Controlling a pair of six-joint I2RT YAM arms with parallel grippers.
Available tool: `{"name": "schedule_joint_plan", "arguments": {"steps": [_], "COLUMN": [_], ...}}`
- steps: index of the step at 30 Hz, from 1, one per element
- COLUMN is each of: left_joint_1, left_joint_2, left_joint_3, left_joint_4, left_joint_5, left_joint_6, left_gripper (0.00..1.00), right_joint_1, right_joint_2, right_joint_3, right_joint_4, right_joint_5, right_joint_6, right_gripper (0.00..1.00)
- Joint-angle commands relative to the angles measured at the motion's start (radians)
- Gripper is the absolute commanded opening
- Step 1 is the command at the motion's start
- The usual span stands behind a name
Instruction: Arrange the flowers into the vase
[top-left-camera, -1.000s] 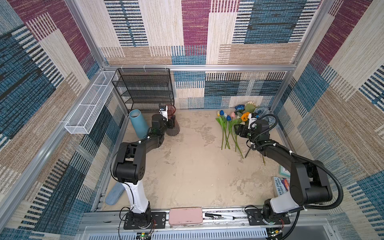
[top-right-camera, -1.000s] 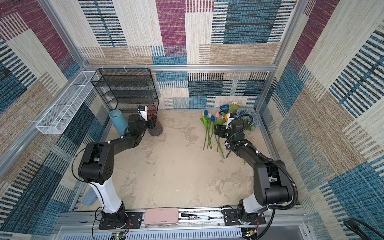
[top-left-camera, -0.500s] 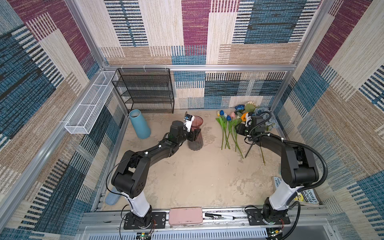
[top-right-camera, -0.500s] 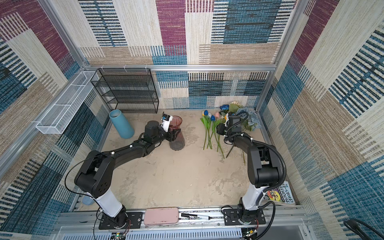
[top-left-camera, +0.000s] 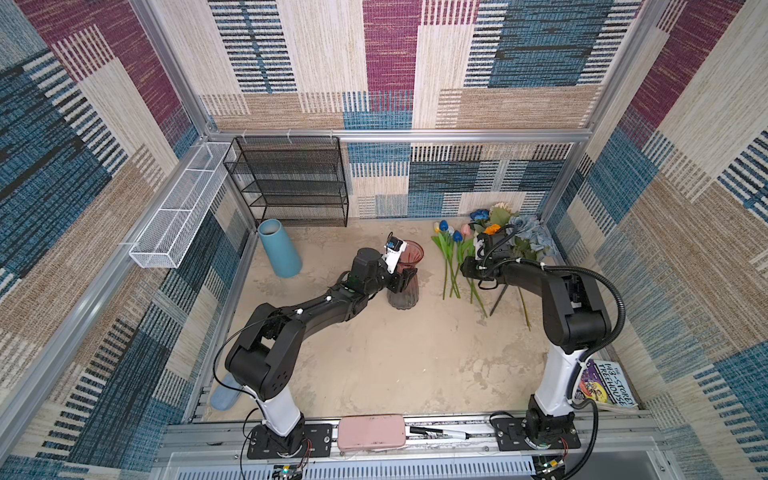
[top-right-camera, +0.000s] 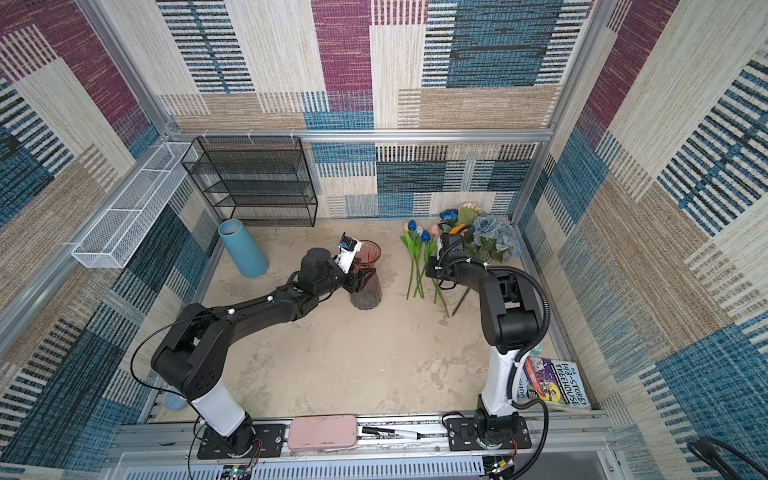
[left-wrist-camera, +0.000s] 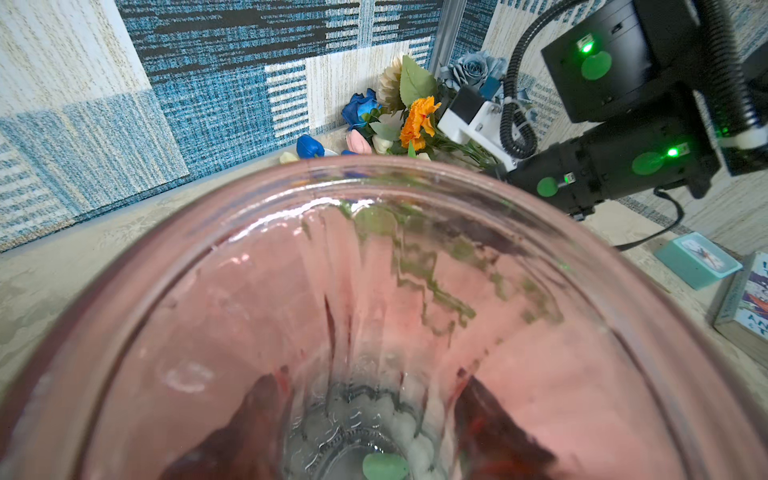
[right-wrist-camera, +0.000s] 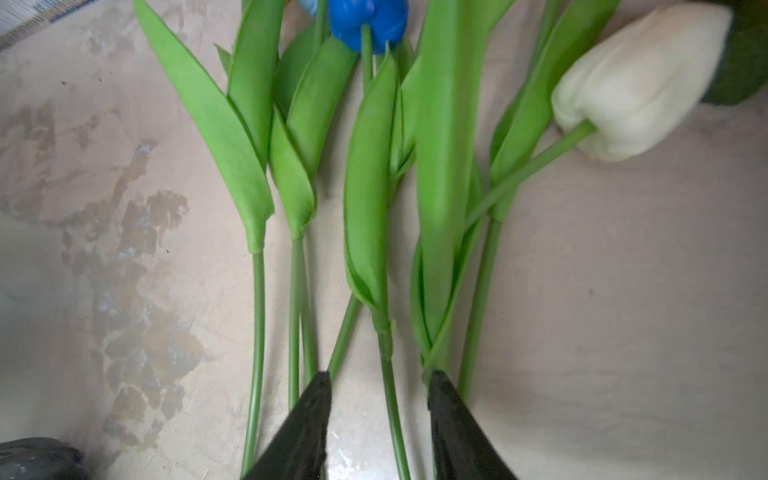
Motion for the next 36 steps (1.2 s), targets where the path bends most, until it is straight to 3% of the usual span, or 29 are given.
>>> {"name": "schedule_joint_plan", "arguments": {"steps": [1,3,5,10,12,25,31,36], "left_joint_1": [0.0,0.0,0.0,0.0,-0.001,0.001,0.001,0.001], "left_joint_2": [0.004,-0.003,-0.01,-0.027,-0.034,-0.104,-0.127,-0.132], "left_joint_3": [0.01,0.005,-0.001,-0.02,-0.028,-0.053,-0.077,-0.087], "left_joint_4": [0.051,0.051,0.05,0.042,0.043,0.019,0.034,0.036], "left_joint_5": [0.03,0.028,0.018,-0.005,-0.007,-0.049,-0.062,-0.066], "left_joint_6": [0.011,0.017,0.019,0.022,0.021,0.034,0.043,0.043], "left_gripper": [0.11,0.13,0.28,0.36,0.37,0.66,0.87,0.89], "right_joint_1": [0.005,0.005,0.005,0.014,0.02,0.023,0.024,0.024], "right_joint_2": [0.032,0.051,0.061,0.086,0.069,0.068,0.029,-0.028], "right_joint_3": [0.028,0.047,0.059,0.091,0.07,0.046,0.042,0.038], "right_joint_4": [-0.03,-0.036,-0.038,-0.072,-0.062,-0.072,-0.058,-0.059], "right_joint_5": [0.041,0.052,0.065,0.079,0.088,0.124,0.113,0.1], "right_joint_6": [-0.021,-0.021,-0.024,-0.03,-0.028,-0.034,-0.03,-0.027], "right_gripper": [0.42,0.42,0.41,0.32,0.32,0.2,0.12,0.07]}}
